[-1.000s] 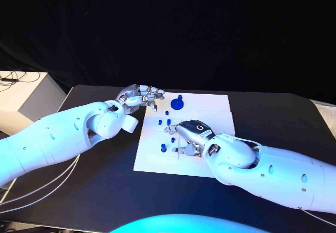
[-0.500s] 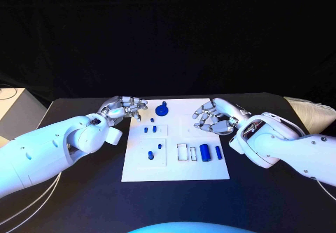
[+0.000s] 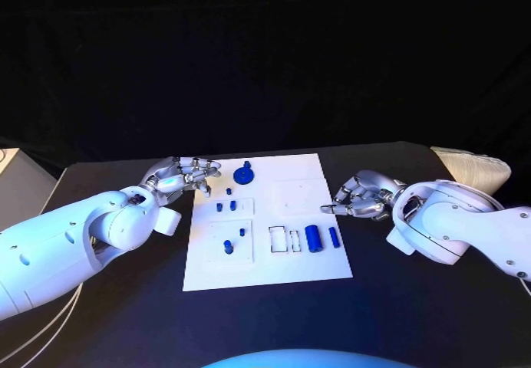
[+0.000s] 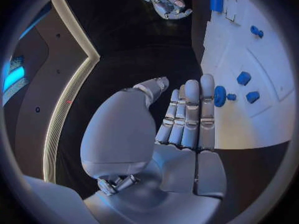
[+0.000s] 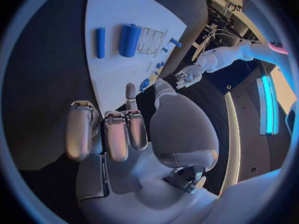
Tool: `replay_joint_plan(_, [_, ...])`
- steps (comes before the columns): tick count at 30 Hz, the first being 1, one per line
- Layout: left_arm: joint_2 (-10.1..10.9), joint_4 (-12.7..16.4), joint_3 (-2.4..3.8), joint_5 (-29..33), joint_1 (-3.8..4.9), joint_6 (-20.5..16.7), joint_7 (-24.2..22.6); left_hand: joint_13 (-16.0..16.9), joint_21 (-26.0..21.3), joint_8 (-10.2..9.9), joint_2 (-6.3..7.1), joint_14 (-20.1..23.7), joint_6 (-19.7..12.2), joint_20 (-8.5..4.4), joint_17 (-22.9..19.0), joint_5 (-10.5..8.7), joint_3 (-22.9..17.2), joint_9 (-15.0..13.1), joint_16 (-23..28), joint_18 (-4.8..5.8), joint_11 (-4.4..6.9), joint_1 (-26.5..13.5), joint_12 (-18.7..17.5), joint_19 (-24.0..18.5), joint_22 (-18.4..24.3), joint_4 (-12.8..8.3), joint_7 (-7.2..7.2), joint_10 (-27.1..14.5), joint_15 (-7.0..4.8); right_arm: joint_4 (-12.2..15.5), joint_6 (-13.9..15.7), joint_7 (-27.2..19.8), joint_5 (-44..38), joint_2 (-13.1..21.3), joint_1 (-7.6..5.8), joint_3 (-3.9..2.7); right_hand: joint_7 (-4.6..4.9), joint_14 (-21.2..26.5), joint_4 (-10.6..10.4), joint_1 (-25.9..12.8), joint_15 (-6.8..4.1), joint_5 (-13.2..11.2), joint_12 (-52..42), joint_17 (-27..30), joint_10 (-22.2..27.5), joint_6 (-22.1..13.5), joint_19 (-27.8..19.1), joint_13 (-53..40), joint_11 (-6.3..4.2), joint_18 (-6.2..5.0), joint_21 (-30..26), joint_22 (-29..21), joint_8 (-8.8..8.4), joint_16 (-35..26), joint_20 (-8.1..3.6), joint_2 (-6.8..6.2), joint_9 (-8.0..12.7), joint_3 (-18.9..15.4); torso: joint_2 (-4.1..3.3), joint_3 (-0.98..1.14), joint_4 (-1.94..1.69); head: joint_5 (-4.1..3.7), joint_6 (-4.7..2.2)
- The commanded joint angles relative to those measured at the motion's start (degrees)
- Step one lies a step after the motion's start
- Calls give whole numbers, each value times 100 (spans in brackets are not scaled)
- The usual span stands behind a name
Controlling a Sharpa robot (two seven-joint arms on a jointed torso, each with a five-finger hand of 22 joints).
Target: Assemble the parts on the task board
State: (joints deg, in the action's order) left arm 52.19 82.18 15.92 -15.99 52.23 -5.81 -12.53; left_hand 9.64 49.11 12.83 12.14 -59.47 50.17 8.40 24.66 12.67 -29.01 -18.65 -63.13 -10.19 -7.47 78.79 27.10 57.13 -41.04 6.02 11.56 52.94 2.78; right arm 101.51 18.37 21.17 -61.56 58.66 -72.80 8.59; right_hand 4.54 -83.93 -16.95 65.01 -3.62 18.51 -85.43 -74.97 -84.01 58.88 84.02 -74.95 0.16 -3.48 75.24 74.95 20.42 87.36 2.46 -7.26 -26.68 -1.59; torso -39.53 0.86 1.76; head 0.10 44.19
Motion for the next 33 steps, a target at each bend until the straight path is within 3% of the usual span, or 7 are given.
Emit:
replay_joint_plan(1, [-16,21,4,53,-22,61,-43,-5,-35,6,-30,5,-37,10,-7,18,7,-1,36,-37,-8,31,30,27,8,40,-15,-37,41,85,-553,1096,-288,-7,36,16,-53,-467,-6,-146,-48,-15,-27,-780,-294,8,248,-1015,-48,47,38,553,117,35,-54,65,-172,-227,-2,-9,3,-19,10])
replay_joint_plan(13, [-25,101,5,20,-40,49,-47,-5,-37,7,-31,7,-37,10,-7,20,5,-1,37,-37,-7,36,32,27,9,40,-16,-37,41,46,-521,1755,-488,-325,230,63,-62,-498,-12,-337,-56,-158,-9,-952,-282,-87,258,-1017,-55,65,124,635,234,90,-65,19,-422,-498,-10,-26,-17,-85,84])
replay_joint_plan(19, [-19,187,5,5,-41,57,-52,-6,-41,8,-33,9,-41,11,-8,21,10,-1,37,-36,-10,24,35,27,11,59,-13,-43,42,-61,-576,1813,-500,-485,305,70,-65,-504,-10,-384,-54,-301,-11,-992,-284,-112,261,-1026,-55,70,151,662,281,102,-62,24,-514,-536,-16,-24,-10,-98,117])
replay_joint_plan(27, [2,241,5,1,-41,59,-61,-8,-50,8,-31,15,-48,16,-9,19,26,0,37,-35,-13,-8,40,23,16,97,-12,-52,48,-72,-470,1776,-500,-632,365,72,-67,-505,-10,-381,-54,-319,-8,-998,-282,-109,262,-1024,-56,72,159,669,294,104,-62,20,-532,-539,-15,-13,-3,-85,143])
replay_joint_plan(33, [18,247,5,-22,-41,51,-53,-8,-52,8,-33,17,-49,16,-10,20,26,-1,37,-35,-13,-9,41,22,17,102,-13,-53,48,-60,-460,1744,-513,-717,378,72,-70,-508,-8,-367,-54,-309,3,-1011,-274,-106,264,-1014,-58,74,168,676,306,108,-62,22,-547,-537,-17,-21,-7,-58,169])
